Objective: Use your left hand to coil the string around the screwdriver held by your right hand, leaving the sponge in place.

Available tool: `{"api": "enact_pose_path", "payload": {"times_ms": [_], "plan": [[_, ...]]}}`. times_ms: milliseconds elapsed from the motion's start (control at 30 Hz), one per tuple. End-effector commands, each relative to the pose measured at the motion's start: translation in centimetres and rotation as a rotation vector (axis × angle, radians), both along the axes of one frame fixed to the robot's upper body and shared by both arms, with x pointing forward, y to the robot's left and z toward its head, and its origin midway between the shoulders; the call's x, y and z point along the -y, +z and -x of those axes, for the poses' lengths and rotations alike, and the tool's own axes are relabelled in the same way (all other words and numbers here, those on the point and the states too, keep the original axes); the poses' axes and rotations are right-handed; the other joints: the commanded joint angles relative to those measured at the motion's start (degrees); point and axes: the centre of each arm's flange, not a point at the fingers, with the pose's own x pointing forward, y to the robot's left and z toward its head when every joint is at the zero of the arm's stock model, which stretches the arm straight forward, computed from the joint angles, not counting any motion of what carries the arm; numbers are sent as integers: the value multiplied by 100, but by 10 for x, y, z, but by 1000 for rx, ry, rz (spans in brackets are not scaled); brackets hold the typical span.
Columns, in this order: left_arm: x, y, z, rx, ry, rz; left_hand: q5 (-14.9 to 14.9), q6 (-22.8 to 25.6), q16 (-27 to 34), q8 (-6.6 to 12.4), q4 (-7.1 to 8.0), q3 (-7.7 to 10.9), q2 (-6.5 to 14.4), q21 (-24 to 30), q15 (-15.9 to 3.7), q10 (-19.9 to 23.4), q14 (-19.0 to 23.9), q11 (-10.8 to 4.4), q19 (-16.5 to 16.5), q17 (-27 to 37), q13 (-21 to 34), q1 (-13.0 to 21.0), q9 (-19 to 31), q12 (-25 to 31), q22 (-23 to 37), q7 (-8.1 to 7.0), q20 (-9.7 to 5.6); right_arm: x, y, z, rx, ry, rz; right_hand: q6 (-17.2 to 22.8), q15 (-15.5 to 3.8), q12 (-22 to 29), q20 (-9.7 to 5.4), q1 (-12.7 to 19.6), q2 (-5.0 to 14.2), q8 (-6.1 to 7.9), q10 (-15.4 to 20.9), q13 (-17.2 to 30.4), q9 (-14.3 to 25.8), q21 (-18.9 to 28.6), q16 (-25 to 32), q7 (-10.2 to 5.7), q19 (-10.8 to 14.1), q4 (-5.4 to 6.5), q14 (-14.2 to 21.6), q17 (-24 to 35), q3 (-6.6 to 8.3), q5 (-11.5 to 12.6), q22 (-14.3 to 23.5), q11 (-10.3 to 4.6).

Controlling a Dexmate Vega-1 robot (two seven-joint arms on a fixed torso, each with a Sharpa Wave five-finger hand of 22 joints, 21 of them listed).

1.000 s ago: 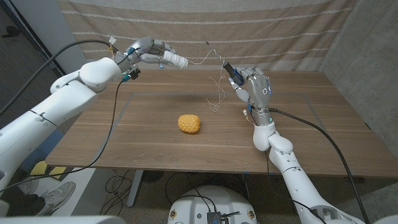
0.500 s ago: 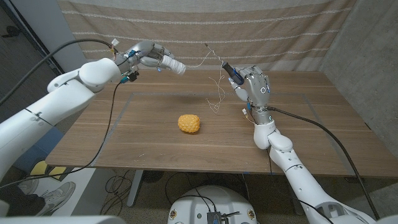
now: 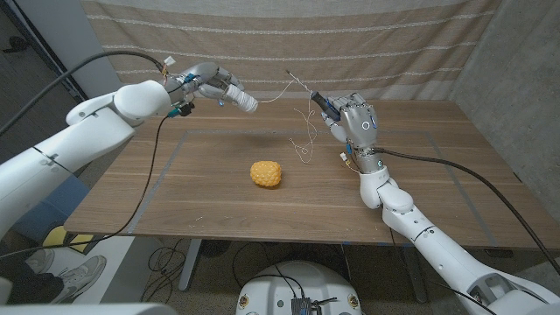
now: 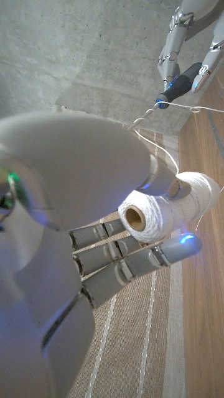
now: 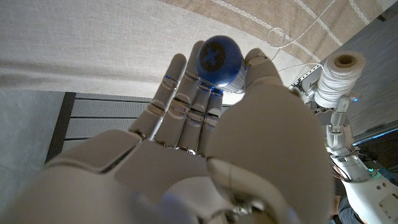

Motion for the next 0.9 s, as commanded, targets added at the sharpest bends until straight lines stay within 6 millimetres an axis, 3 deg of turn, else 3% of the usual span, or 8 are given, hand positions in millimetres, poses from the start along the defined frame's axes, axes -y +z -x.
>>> {"api": "enact_pose_path", "payload": {"times_ms": [33, 467, 900], "plan": [[-4, -6, -7, -23, 122, -68, 28, 627, 5, -2, 85, 57, 926, 44, -1258, 531, 1737, 45, -234, 33, 1465, 916, 42, 12, 11, 626, -618, 5, -3, -8, -199, -89, 36, 1083, -446, -23, -863, 529, 562, 40, 594, 18, 16, 30, -19, -1060, -33, 35, 74, 15, 6, -23, -1, -579], [-13, -17, -16, -59, 225, -99, 23, 618, -16, -28, 96, 55, 937, 62, -1259, 544, 1737, 50, -243, 19, 1473, 903, 50, -9, 11, 622, -621, 9, -3, -18, -423, -113, 20, 1075, -448, -51, -853, 541, 585, 32, 629, 8, 12, 68, -46, -1022, -52, 40, 79, 34, -8, -48, -40, -555], [-31, -42, -40, -106, 322, -85, 22, 606, -36, -45, 97, 56, 944, 78, -1256, 539, 1738, 41, -257, 3, 1491, 897, 74, -34, 11, 625, -619, 17, 3, -35, -740, -23, -65, 1086, -441, -91, -842, 550, 609, 31, 668, -28, 5, 113, -66, -958, -48, 48, 102, 52, -17, -73, -82, -513]]}}
